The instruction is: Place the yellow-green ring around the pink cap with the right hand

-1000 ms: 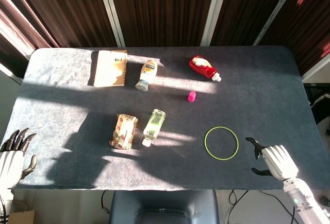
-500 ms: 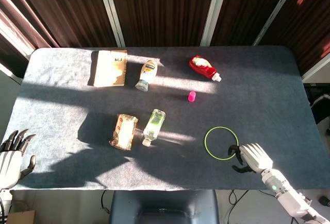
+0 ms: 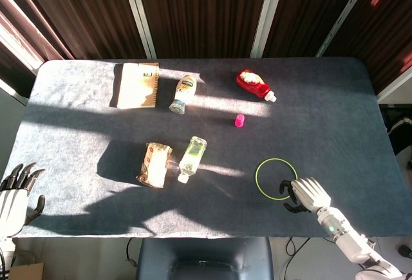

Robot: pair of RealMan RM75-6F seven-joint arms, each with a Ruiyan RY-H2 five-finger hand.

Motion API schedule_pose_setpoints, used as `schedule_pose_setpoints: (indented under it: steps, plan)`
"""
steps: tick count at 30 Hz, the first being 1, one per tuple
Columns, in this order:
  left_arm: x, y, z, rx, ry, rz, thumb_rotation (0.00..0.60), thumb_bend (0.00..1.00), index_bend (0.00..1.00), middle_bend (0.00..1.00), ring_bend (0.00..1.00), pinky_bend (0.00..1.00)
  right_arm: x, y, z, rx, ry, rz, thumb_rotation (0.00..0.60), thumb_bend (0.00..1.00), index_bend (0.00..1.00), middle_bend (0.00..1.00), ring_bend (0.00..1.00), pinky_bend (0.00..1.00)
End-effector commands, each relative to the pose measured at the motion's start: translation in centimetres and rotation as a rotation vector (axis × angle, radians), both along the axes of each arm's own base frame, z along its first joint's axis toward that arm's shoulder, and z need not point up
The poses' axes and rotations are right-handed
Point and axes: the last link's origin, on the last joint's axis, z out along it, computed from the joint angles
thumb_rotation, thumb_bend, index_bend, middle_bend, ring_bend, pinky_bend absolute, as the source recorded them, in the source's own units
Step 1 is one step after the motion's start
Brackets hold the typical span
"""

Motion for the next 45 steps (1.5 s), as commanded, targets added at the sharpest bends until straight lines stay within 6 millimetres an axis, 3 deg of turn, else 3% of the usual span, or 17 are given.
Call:
schedule_pose_setpoints:
  steps: [1,31,41,45]
  plan:
    - [0.0,0.0,0.0,0.0,-0.001,-0.001,0.6,0.46,0.21,0.1,0.02,0.19,-0.1,-0.1,-0.3,0.006,0.007,-0.003,0.6,0.39,0.58,0.86,1.0,1.0]
    - [0.0,-0.1,0.3,0.003,-0.02,0.0,0.6,0.46,0.23,0.12,0.04,0.2,-1.0,-0.8,-1.9,0.011,0.052,-0.022,0.6,0.47,0.64,0.86,1.0,1.0]
    - [0.0,-0.1,0.3,0.003,-0.022,0.0,0.6,0.46,0.23,0.12,0.04,0.2,-1.3,-0.8,-2.0,0.004,0.069,-0.024,0.6,0.56,0.71,0.88,1.0,1.0]
    - [0.0,-0.1,0.3,0.002,-0.022,0.001,0.6,0.46,0.23,0.12,0.04,0.2,-1.4,-0.9,-2.0,-0.003,0.072,-0.025,0.6,0.61,0.79,0.88,1.0,1.0]
